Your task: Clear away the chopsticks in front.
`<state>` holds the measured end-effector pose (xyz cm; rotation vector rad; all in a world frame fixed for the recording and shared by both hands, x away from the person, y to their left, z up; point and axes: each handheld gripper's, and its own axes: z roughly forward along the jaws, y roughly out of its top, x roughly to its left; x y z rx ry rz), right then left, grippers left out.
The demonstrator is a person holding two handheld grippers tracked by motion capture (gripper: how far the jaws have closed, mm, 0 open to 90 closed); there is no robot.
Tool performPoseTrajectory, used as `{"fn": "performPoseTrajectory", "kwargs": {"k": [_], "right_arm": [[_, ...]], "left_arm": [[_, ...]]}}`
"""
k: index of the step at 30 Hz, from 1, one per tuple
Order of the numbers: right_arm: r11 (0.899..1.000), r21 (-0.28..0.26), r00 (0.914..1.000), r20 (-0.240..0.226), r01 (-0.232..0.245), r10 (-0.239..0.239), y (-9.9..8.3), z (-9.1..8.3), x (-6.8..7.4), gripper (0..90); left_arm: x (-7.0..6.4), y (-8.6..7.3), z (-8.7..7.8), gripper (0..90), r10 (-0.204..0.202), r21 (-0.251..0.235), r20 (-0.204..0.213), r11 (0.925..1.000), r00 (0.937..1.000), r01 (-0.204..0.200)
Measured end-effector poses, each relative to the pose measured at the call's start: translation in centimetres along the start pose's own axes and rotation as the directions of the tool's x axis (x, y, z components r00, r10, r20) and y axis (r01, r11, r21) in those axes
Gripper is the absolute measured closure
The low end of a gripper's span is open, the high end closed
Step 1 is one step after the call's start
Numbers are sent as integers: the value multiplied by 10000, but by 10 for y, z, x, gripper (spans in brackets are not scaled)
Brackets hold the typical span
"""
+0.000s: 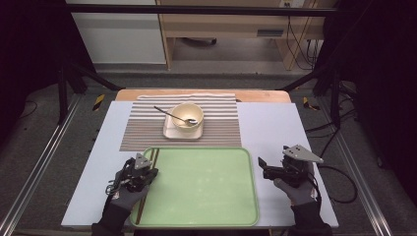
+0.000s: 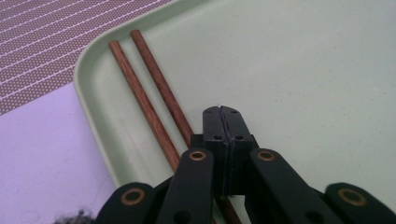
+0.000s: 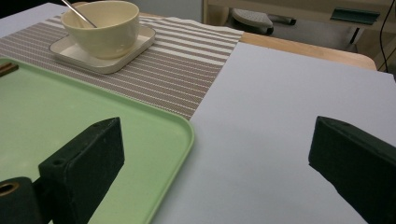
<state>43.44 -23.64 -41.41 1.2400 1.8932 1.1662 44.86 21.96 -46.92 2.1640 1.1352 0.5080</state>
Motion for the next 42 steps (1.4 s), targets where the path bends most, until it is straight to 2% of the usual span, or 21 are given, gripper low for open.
{"fn": "performPoseTrajectory", "kwargs": {"k": [8, 18, 23, 27, 30, 35, 38, 42], "right_arm": [[10000, 22, 10000, 0, -18, 18, 0, 0, 0, 36], [10000, 10, 10000, -6, -14, 14, 0, 0, 1, 35], [10000, -34, 10000, 5, -15, 15, 0, 0, 0, 35], [10000, -50, 10000, 36, -54, 54, 0, 0, -1, 34], [9999, -85, 9999, 79, -104, 105, 0, 0, -2, 32], [9999, -98, 9999, 68, -119, 119, 0, 0, -3, 27], [9999, -108, 9999, 39, -107, 107, 0, 0, -3, 19], [9998, -139, 9998, 103, -154, 155, 0, -1, -3, 17]], "left_arm": [[2, -1, -1, 885, -11, 34, -50, 10000, 10000, 11], [-2, 1, 1, 858, 185, -64, 25, 9998, 9998, -185], [-2, 5, -2, 827, 88, -418, 125, 9991, 9999, -83], [0, 9, -7, 766, 9, -774, 185, 9970, 9998, 5], [2, 13, -11, 697, -296, -1168, 404, 9926, 9987, 341], [7, 22, -18, 545, -520, -1791, 492, 9820, 9974, 600], [10, 29, -23, 465, -530, -2137, 489, 9749, 9974, 623], [16, 39, -30, 410, -473, -2509, 445, 9663, 9979, 569]]}}
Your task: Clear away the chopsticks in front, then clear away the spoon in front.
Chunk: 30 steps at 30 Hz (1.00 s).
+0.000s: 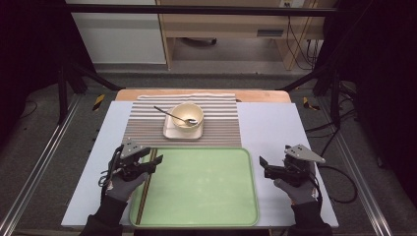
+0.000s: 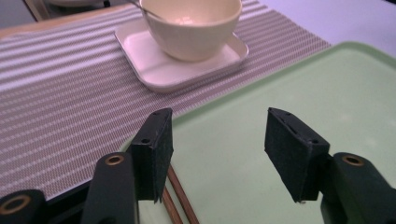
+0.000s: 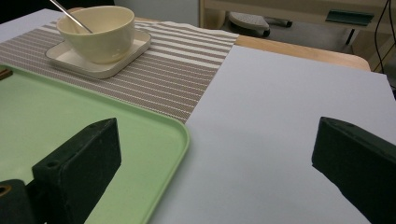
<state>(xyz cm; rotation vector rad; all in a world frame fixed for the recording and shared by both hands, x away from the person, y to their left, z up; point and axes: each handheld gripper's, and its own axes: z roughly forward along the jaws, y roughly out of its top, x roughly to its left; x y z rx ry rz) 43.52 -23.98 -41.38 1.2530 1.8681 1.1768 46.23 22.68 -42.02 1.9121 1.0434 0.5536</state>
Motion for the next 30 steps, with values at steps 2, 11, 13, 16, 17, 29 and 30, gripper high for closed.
{"fn": "performPoseTrajectory", "kwargs": {"k": [2, 11, 13, 16, 17, 29, 30], "right_arm": [[10000, 0, 10000, 40, -30, 30, 0, 0, 0, 19], [9998, -120, 9998, 54, -170, 170, 1, -1, -1, 38], [9997, -130, 9998, 44, -190, 190, 1, -1, -1, 38], [9996, -155, 9997, 36, -228, 228, 1, -1, -1, 39], [9996, -174, 9997, 36, -241, 242, 2, -1, -2, 40], [9993, -213, 9995, 30, -312, 313, 2, -2, -3, 44], [9992, -207, 9995, 23, -329, 329, 2, -2, -3, 44]], "left_arm": [[3, 6, -1, 390, -72, -207, -44, 9998, 10000, 71], [17, 31, 0, 325, -249, -595, -255, 9980, 9994, 234], [20, 36, 2, 317, -286, -654, -365, 9975, 9989, 262], [24, 43, 4, 306, -340, -760, -448, 9966, 9984, 305], [26, 45, 5, 302, -329, -762, -458, 9967, 9984, 294], [36, 62, 33, 265, -470, -777, -701, 9961, 9964, 415], [37, 63, 35, 264, -500, -822, -690, 9956, 9964, 443]]}}
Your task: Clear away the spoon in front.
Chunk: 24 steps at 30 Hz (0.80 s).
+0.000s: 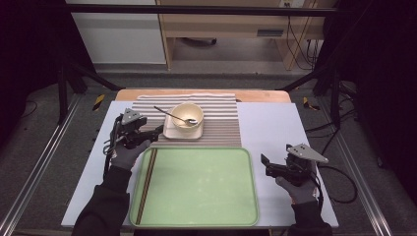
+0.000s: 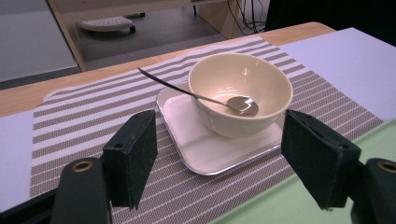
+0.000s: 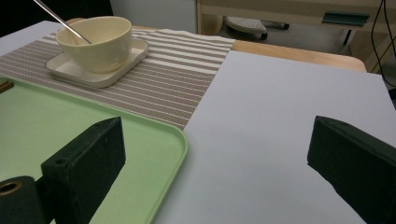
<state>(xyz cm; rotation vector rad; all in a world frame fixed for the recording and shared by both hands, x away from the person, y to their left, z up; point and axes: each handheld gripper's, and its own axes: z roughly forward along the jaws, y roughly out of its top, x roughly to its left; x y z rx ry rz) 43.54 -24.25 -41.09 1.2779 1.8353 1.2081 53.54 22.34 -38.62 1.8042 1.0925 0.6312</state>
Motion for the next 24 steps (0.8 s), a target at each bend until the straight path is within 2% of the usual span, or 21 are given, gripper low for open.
{"fn": "performPoseTrajectory", "kwargs": {"k": [10, 13, 24], "right_arm": [[10000, 43, 10000, 44, -31, 30, -1, 1, -1, 44], [10000, 26, 10000, 68, 0, 0, -1, 1, -2, 44], [9999, 121, 10000, 66, 10, -11, -3, 3, -2, 44]], "left_arm": [[10, 2, 21, 264, -268, -163, -57, 9995, 9996, 267], [13, 3, 28, 270, -171, -13, -189, 9999, 9997, 171], [22, 6, 51, 273, -329, -67, -518, 9994, 9981, 326]]}}
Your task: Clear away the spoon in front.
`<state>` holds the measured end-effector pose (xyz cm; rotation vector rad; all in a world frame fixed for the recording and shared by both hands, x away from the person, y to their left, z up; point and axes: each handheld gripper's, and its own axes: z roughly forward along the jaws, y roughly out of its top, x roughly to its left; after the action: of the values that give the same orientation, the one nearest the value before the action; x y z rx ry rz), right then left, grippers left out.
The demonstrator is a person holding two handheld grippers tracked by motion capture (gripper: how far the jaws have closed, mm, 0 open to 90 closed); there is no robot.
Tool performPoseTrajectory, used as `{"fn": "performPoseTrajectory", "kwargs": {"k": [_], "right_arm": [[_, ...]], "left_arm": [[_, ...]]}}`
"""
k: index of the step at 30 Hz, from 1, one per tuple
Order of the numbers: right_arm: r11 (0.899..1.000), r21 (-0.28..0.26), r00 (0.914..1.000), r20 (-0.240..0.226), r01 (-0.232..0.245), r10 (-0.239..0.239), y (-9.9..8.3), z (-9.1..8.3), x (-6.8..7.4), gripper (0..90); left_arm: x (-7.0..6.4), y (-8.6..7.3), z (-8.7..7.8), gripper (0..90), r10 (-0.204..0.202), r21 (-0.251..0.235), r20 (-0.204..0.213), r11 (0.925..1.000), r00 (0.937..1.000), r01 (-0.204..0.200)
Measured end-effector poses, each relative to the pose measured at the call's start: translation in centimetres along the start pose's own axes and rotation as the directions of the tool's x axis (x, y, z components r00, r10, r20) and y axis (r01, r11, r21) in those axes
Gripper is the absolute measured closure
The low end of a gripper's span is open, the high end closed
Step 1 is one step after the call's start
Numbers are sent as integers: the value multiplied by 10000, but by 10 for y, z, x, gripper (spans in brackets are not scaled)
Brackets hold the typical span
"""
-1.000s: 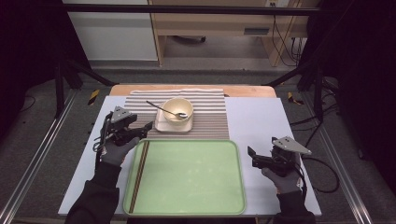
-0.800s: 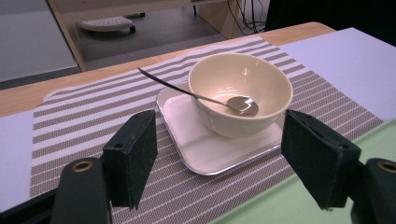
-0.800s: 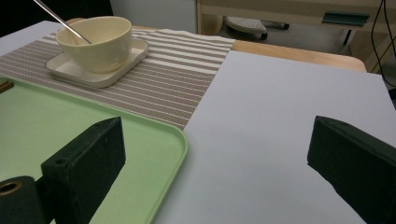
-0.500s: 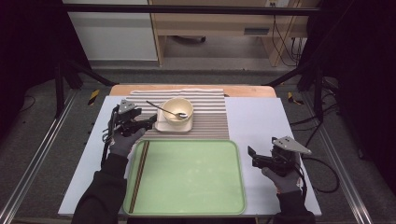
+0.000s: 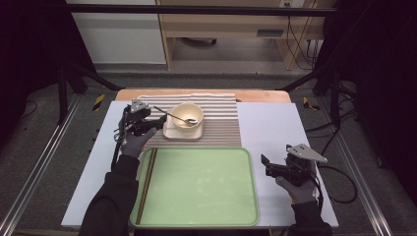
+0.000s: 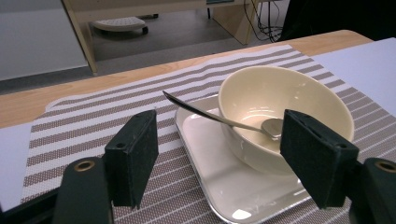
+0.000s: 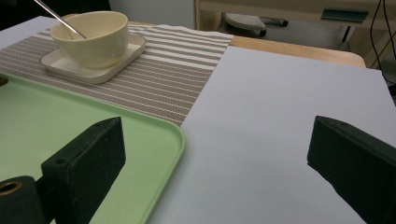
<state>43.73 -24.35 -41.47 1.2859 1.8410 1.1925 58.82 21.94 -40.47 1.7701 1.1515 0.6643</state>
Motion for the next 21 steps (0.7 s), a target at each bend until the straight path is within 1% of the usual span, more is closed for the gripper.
{"fn": "performPoseTrajectory", "kwargs": {"k": [3, 4, 8, 10, 11, 14, 17, 21], "right_arm": [[10000, 53, 10000, -1, 27, -27, -1, 1, 0, 44], [10000, 55, 10000, 21, 57, -57, -1, 2, 0, 44], [9999, 91, 10000, 8, 66, -66, -1, 2, 1, 44], [9999, 121, 10000, -18, 41, -41, -1, 2, 1, 44], [9999, 117, 10000, -14, 74, -74, -2, 3, 1, 44], [9999, 133, 10000, -16, 77, -77, -2, 3, 1, 44], [9999, 145, 10000, 1, 88, -88, -2, 3, 0, 44], [9998, 153, 10000, 9, 88, -88, -2, 3, 0, 44]], "left_arm": [[3, 1, 7, 269, -99, 77, -130, 9999, 9999, 100], [5, 1, 9, 270, -199, 82, -171, 9998, 9997, 200], [8, 3, 16, 273, -379, 36, -258, 9993, 9989, 380], [10, 3, 20, 276, -305, 83, -337, 9995, 9990, 308], [10, 3, 22, 277, -421, 35, -318, 9991, 9986, 423], [10, 2, 28, 279, -379, 124, -387, 9992, 9985, 384], [10, 3, 32, 297, -447, -7, -448, 9990, 9980, 448], [9, 5, 37, 317, -428, 125, -459, 9990, 9980, 434]]}}
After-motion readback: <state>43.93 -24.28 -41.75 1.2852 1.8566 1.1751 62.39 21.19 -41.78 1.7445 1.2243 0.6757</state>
